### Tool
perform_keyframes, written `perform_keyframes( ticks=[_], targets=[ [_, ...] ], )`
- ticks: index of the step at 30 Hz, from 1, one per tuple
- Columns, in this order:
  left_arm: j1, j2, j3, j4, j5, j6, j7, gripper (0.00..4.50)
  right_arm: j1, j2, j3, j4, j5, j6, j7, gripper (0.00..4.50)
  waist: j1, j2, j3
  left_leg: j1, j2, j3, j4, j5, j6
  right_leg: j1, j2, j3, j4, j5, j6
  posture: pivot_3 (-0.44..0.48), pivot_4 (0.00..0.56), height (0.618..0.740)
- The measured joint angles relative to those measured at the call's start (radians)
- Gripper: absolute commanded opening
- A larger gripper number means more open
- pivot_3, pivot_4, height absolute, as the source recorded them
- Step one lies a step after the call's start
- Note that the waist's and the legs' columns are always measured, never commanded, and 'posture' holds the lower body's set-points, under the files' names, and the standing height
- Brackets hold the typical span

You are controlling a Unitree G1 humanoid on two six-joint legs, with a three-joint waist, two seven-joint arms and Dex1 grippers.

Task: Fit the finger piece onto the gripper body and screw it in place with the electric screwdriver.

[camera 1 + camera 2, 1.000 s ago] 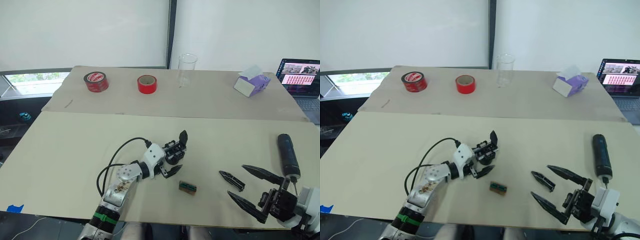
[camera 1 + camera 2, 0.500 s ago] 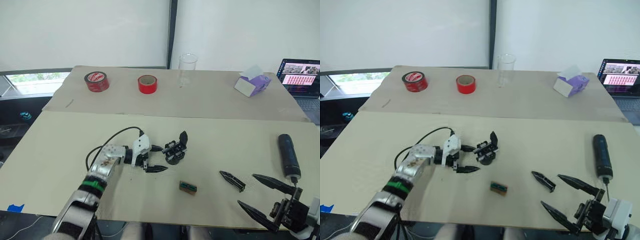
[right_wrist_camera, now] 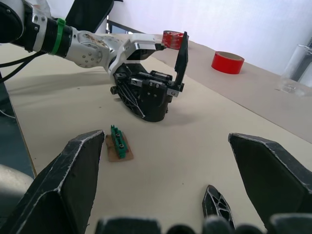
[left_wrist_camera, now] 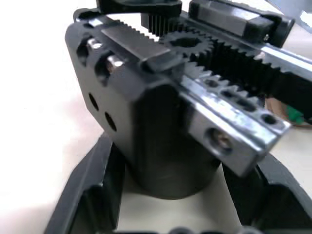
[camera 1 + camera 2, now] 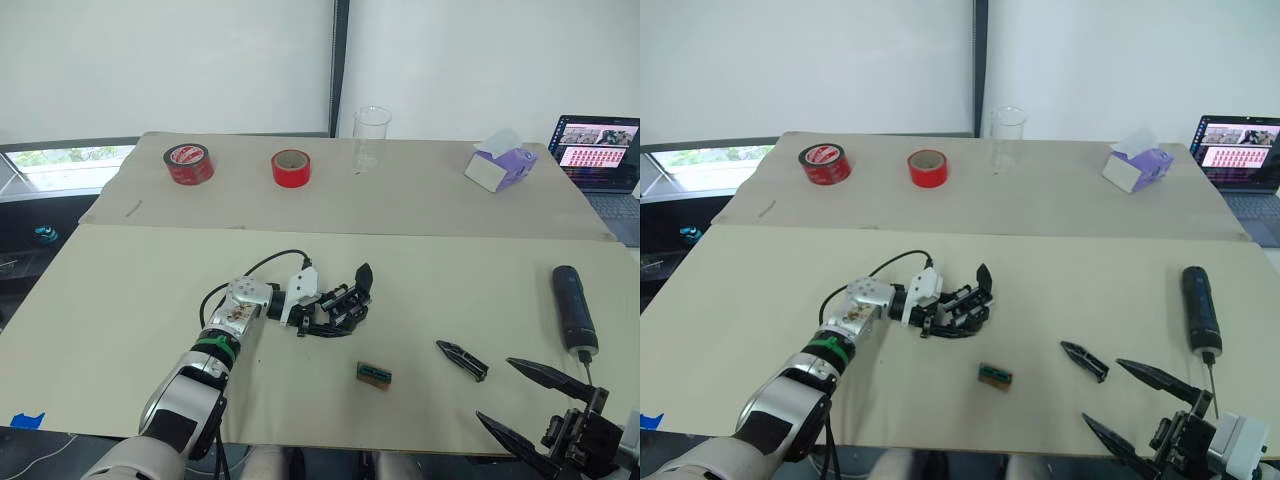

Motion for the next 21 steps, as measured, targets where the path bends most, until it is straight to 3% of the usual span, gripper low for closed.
perform_keyframes(
  ticks=[4, 8, 11, 15, 19, 21],
  targets=[
    [0.170, 0.012, 0.033, -0.302, 0.001, 0.171, 0.177, 2.31, -0.018, 0.006, 0.005, 0.025, -0.002, -0.005, -0.004, 4.50, -0.015, 0.000, 0.000, 0.000, 0.001, 0.000, -0.001, 0.000, 0.000, 0.000, 0.000, 0.001, 0.001, 0.000, 0.000, 0.000, 0.150, 0.740],
    [0.327, -0.035, 0.047, -0.589, 0.012, 0.405, 0.412, 2.31, -0.057, 0.004, 0.013, 0.056, -0.003, -0.007, -0.008, 4.50, -0.017, 0.000, 0.000, 0.000, 0.000, -0.001, 0.000, 0.000, 0.000, 0.000, -0.001, 0.001, 0.000, 0.000, 0.000, 0.000, 0.150, 0.740],
    [0.382, -0.079, 0.041, -0.700, 0.036, 0.511, 0.544, 2.31, -0.088, -0.002, 0.020, 0.071, -0.010, -0.007, -0.007, 4.50, -0.011, 0.000, 0.000, 0.001, 0.000, -0.001, 0.000, 0.000, 0.000, 0.001, -0.002, 0.001, 0.000, 0.000, 0.000, 0.000, 0.150, 0.740],
    [0.420, -0.072, 0.011, -0.768, 0.043, 0.549, 0.599, 2.31, -0.112, -0.022, 0.026, 0.076, -0.011, -0.007, -0.003, 4.50, -0.009, 0.001, 0.000, 0.001, 0.000, -0.001, -0.001, 0.000, 0.000, 0.001, -0.001, 0.001, 0.000, 0.000, 0.000, 0.000, 0.150, 0.740],
    [0.423, -0.048, -0.007, -0.780, 0.040, 0.551, 0.598, 4.29, -0.118, -0.041, 0.026, 0.090, -0.010, -0.005, 0.007, 4.50, -0.004, 0.001, 0.000, 0.001, 0.000, -0.001, -0.001, 0.000, 0.000, 0.001, -0.001, 0.001, 0.000, -0.001, -0.002, 0.000, 0.150, 0.740],
    [0.421, -0.037, -0.011, -0.780, 0.036, 0.547, 0.588, 4.43, -0.121, -0.043, 0.026, 0.090, -0.010, -0.004, 0.008, 4.50, -0.004, 0.001, 0.000, 0.001, 0.000, -0.001, -0.001, 0.000, 0.000, 0.001, -0.001, 0.001, 0.000, -0.003, -0.005, 0.000, 0.150, 0.740]
  ],
)
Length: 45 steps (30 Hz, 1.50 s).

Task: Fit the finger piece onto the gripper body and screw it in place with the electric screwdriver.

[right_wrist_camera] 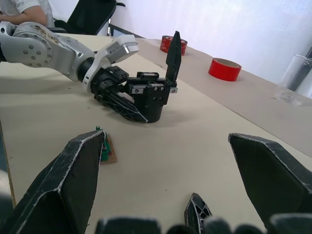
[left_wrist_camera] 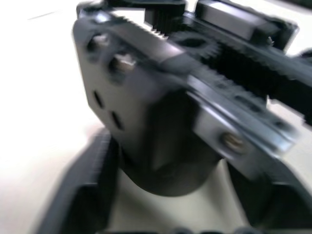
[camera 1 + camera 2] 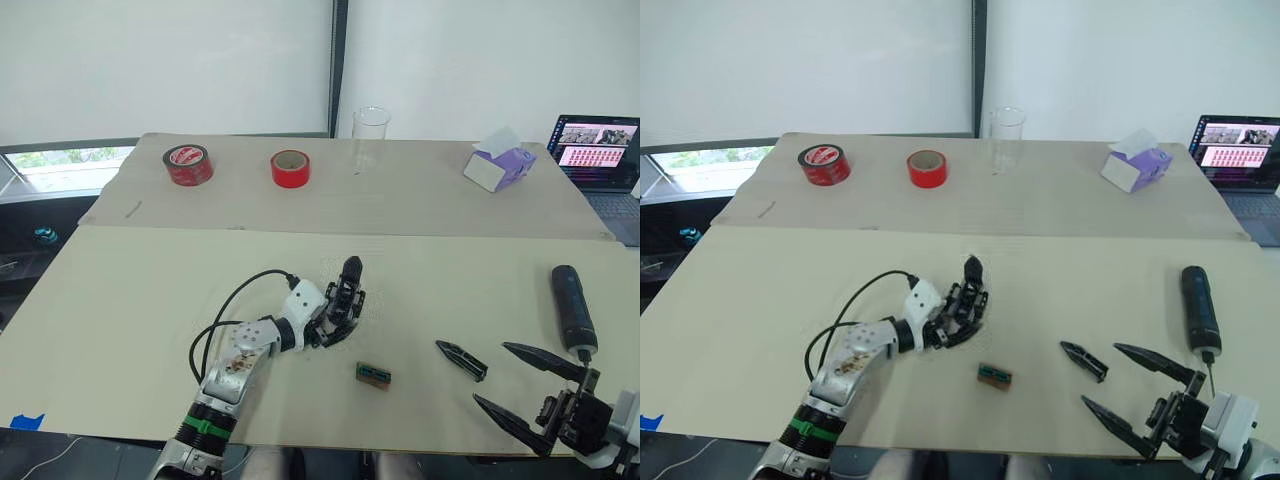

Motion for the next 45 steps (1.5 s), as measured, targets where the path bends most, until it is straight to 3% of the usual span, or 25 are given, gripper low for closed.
perform_keyframes(
  ticks=[4, 10, 14, 20, 24, 27, 30, 45],
  targets=[
    [-0.040, 0.057, 0.002, 0.060, -0.017, -0.050, -0.073, 4.43, -0.002, -0.009, -0.001, 0.000, 0.001, 0.002, 0.000, 4.50, 0.000, 0.000, 0.000, 0.001, 0.000, 0.000, 0.000, 0.000, 0.000, 0.000, 0.000, 0.000, 0.000, -0.001, -0.001, 0.000, 0.150, 0.740],
    [-0.173, 0.156, 0.026, 0.305, -0.087, -0.213, -0.337, 4.43, 0.019, -0.010, -0.005, -0.002, 0.002, 0.003, -0.003, 4.50, -0.001, 0.001, 0.000, 0.000, 0.000, 0.001, 0.000, 0.000, -0.001, 0.000, 0.001, -0.001, 0.000, -0.001, -0.001, 0.000, 0.150, 0.740],
    [-0.269, 0.150, 0.026, 0.471, -0.089, -0.300, -0.458, 4.43, 0.039, -0.009, -0.006, -0.014, 0.002, 0.003, -0.011, 4.50, 0.004, 0.000, 0.000, 0.000, 0.000, 0.001, 0.000, 0.000, 0.000, 0.000, 0.000, -0.001, 0.000, 0.000, -0.001, 0.000, 0.150, 0.740],
    [-0.403, 0.060, 0.009, 0.708, -0.056, -0.431, -0.542, 4.43, 0.058, -0.007, -0.005, -0.045, 0.001, 0.003, -0.026, 4.50, 0.012, 0.000, 0.000, -0.001, -0.001, 0.001, 0.001, 0.000, 0.001, 0.001, 0.000, -0.001, -0.001, 0.003, 0.005, 0.000, 0.150, 0.740],
    [-0.429, 0.041, 0.009, 0.769, -0.040, -0.482, -0.567, 4.43, 0.079, -0.003, -0.005, -0.053, 0.000, 0.003, -0.040, 4.50, 0.013, 0.000, 0.000, -0.001, -0.001, 0.000, 0.001, 0.000, 0.001, 0.001, 0.000, -0.001, -0.001, 0.003, 0.005, 0.000, 0.150, 0.740],
    [-0.435, 0.033, 0.010, 0.800, -0.034, -0.512, -0.577, 3.73, 0.092, 0.003, -0.005, -0.056, -0.001, 0.003, -0.043, 4.50, 0.013, 0.000, 0.000, 0.000, -0.001, 0.000, 0.001, 0.000, 0.001, 0.002, 0.000, -0.001, -0.001, 0.003, 0.005, 0.000, 0.150, 0.740],
    [-0.434, 0.032, 0.014, 0.805, -0.033, -0.529, -0.578, 2.33, 0.105, 0.007, -0.006, -0.061, -0.003, 0.002, -0.043, 4.50, 0.013, 0.000, 0.000, 0.000, -0.001, 0.000, 0.001, 0.000, 0.001, 0.002, 0.000, -0.001, -0.001, 0.002, 0.005, 0.000, 0.150, 0.740],
    [-0.345, -0.056, -0.019, 0.581, 0.011, -0.365, -0.404, 2.27, 0.160, 0.040, -0.004, -0.085, -0.034, 0.001, -0.090, 4.50, 0.022, 0.000, 0.000, -0.001, -0.002, -0.001, 0.002, -0.002, 0.003, 0.003, -0.002, -0.001, -0.002, 0.002, 0.006, 0.000, 0.150, 0.740]
  ],
)
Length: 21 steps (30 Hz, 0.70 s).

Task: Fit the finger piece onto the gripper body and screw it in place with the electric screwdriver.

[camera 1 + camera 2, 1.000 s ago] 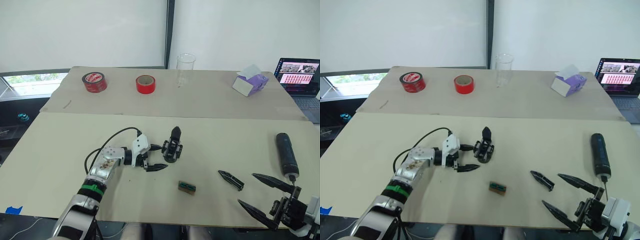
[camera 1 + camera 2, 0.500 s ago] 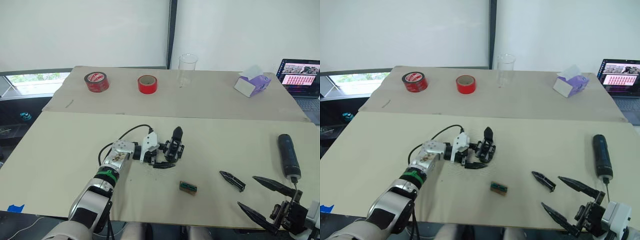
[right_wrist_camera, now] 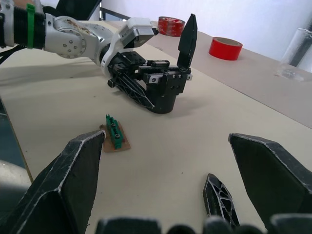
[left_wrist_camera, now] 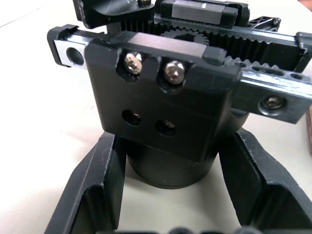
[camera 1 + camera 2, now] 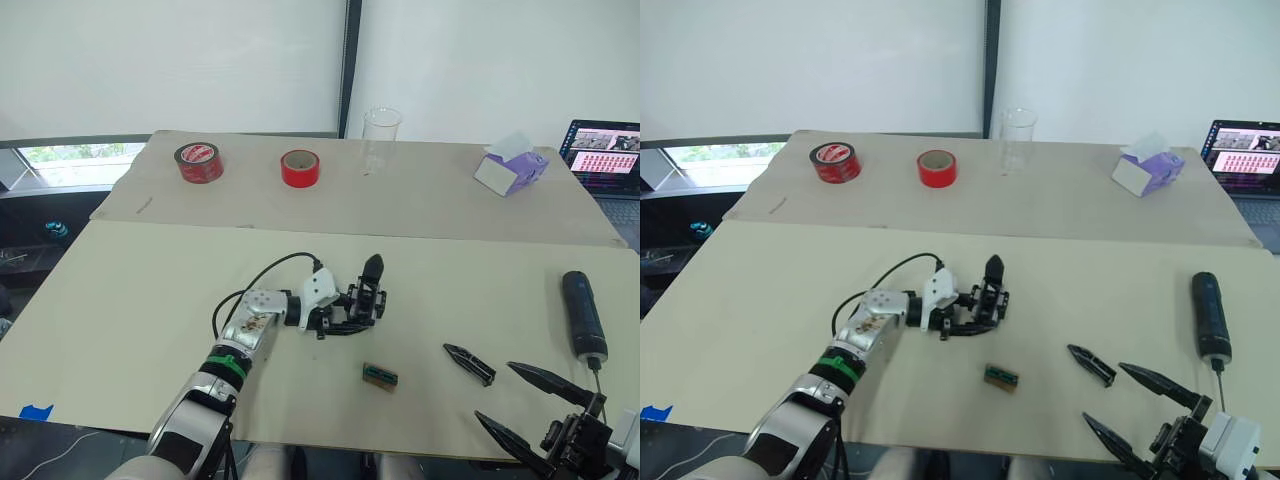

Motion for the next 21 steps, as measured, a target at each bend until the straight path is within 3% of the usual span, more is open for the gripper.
perform_keyframes(
  ticks=[10, 14, 15, 21],
  targets=[
    [0.011, 0.006, -0.020, -0.020, 0.005, 0.015, 0.011, 2.27, 0.000, 0.000, 0.008, -0.003, -0.003, 0.000, -0.006, 4.50, -0.004, 0.000, 0.000, 0.001, 0.000, 0.000, 0.000, 0.000, 0.000, 0.000, 0.000, 0.000, 0.000, 0.000, 0.000, 0.000, 0.150, 0.740],
    [0.009, 0.023, -0.026, -0.020, 0.008, 0.018, 0.000, 4.23, 0.016, -0.013, 0.007, -0.024, 0.008, 0.027, -0.018, 4.50, -0.005, 0.001, 0.000, 0.001, 0.000, 0.000, 0.000, 0.000, 0.000, 0.001, 0.000, 0.000, 0.000, -0.001, -0.001, 0.000, 0.150, 0.740],
    [0.008, 0.025, -0.021, -0.020, 0.007, 0.019, 0.002, 4.41, 0.033, -0.021, 0.002, -0.038, 0.018, 0.053, -0.029, 4.50, -0.005, 0.001, 0.000, 0.001, 0.000, 0.000, 0.000, 0.000, 0.000, 0.000, 0.000, 0.000, 0.000, -0.001, -0.001, 0.000, 0.150, 0.740],
    [0.040, 0.116, 0.010, -0.039, -0.038, -0.019, -0.065, 4.41, 0.111, -0.004, -0.067, -0.080, 0.042, 0.088, -0.079, 4.50, -0.026, 0.002, -0.001, 0.002, 0.003, 0.000, -0.002, 0.000, -0.001, 0.000, 0.002, 0.000, 0.001, -0.002, -0.003, 0.000, 0.150, 0.740]
  ],
)
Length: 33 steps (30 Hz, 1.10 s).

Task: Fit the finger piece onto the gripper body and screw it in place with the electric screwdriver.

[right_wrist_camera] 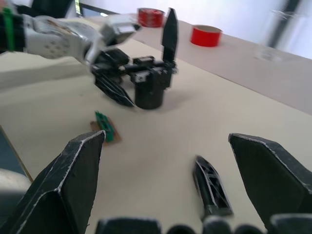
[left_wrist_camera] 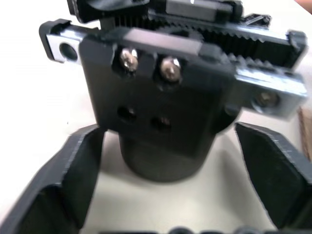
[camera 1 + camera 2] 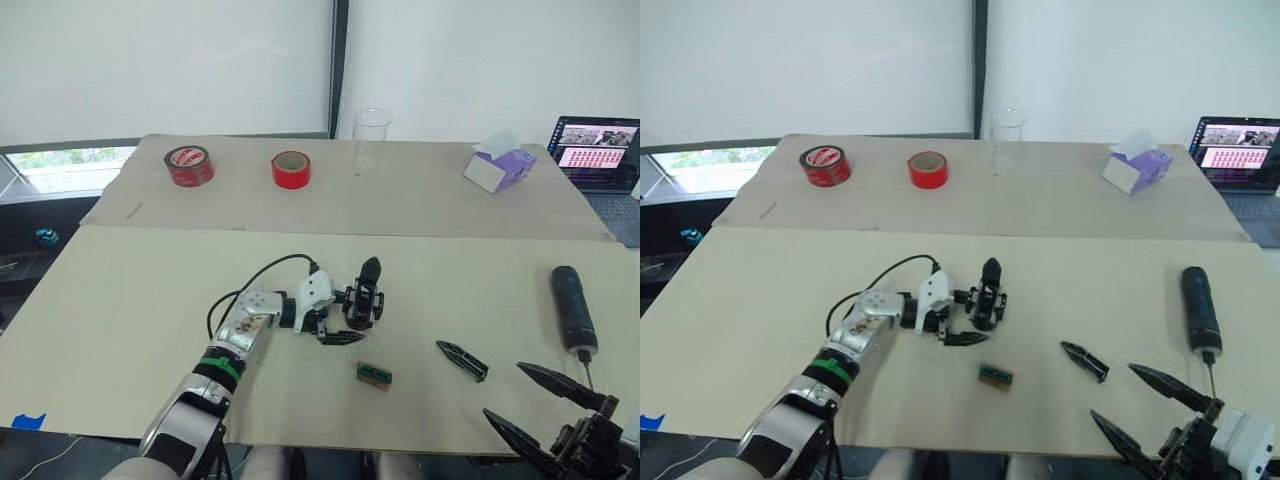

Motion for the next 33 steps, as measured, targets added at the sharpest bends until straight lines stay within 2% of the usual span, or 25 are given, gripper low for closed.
perform_keyframes(
  ticks=[5, 8, 11, 15, 18, 21, 23, 27, 33],
  targets=[
    [0.084, 0.140, 0.097, -0.016, -0.090, -0.065, -0.107, 4.41, 0.100, 0.081, -0.061, 0.005, -0.012, -0.006, -0.031, 4.50, -0.015, 0.001, -0.001, 0.003, 0.002, 0.000, -0.006, 0.001, -0.007, -0.002, 0.001, 0.001, 0.001, -0.002, -0.004, 0.000, 0.150, 0.740],
    [0.141, 0.191, 0.158, -0.073, -0.195, 0.017, -0.183, 4.41, 0.124, 0.109, -0.070, 0.008, -0.040, -0.008, -0.058, 4.50, -0.013, 0.001, 0.000, 0.000, 0.002, 0.000, -0.005, -0.002, -0.013, -0.008, 0.001, 0.001, 0.001, -0.003, -0.005, 0.000, 0.150, 0.740],
    [0.155, 0.214, 0.190, -0.214, -0.293, 0.120, -0.222, 4.41, 0.120, 0.096, -0.076, -0.037, -0.061, 0.027, -0.128, 4.50, -0.003, 0.000, 0.000, -0.001, 0.000, 0.000, -0.004, -0.002, -0.013, -0.008, -0.002, 0.001, 0.001, -0.003, -0.005, 0.000, 0.150, 0.740],
    [0.174, 0.247, 0.237, -0.436, -0.405, 0.252, -0.208, 4.41, 0.075, -0.058, -0.100, -0.150, -0.083, 0.245, -0.265, 4.50, -0.010, 0.000, 0.000, -0.001, -0.002, 0.001, -0.003, -0.003, -0.012, -0.004, -0.007, 0.003, 0.001, -0.002, -0.004, 0.000, 0.150, 0.740],
    [0.210, 0.262, 0.238, -0.558, -0.448, 0.337, -0.182, 4.41, 0.012, -0.280, -0.106, -0.216, -0.129, 0.533, -0.366, 4.50, -0.014, 0.000, 0.000, -0.001, -0.003, 0.002, -0.004, 0.001, -0.005, -0.004, -0.003, 0.003, 0.001, -0.002, -0.005, 0.000, 0.150, 0.740],
    [0.241, 0.290, 0.225, -0.630, -0.472, 0.419, -0.165, 4.41, -0.182, -0.486, -0.094, -0.209, -0.034, 0.787, -0.385, 4.50, -0.014, -0.003, 0.002, -0.001, -0.002, 0.002, -0.004, 0.004, -0.006, -0.005, 0.003, 0.005, 0.001, -0.001, -0.006, 0.000, 0.150, 0.740],
    [0.250, 0.298, 0.215, -0.672, -0.481, 0.440, -0.163, 4.41, -0.293, -0.574, -0.075, -0.197, 0.007, 0.908, -0.389, 4.50, -0.004, -0.003, 0.002, -0.002, -0.002, -0.001, -0.005, 0.005, -0.007, -0.005, 0.005, 0.002, 0.001, -0.002, -0.006, 0.000, 0.150, 0.740],
    [0.284, 0.294, 0.208, -0.711, -0.478, 0.425, -0.143, 4.41, -0.458, -0.739, 0.086, -0.111, 0.039, 1.083, -0.339, 4.50, 0.011, -0.003, 0.002, -0.004, -0.002, -0.002, -0.006, 0.004, -0.007, -0.006, 0.005, 0.001, 0.000, -0.002, -0.006, 0.000, 0.150, 0.740],
    [0.320, 0.294, 0.199, -0.753, -0.465, 0.404, -0.114, 4.41, -0.604, -0.817, 0.356, -0.011, -0.042, 1.124, -0.247, 4.50, 0.014, -0.004, 0.003, -0.009, -0.003, -0.001, -0.001, 0.002, -0.002, -0.007, 0.003, 0.000, -0.001, 0.000, 0.000, 0.000, 0.150, 0.740]
  ],
)
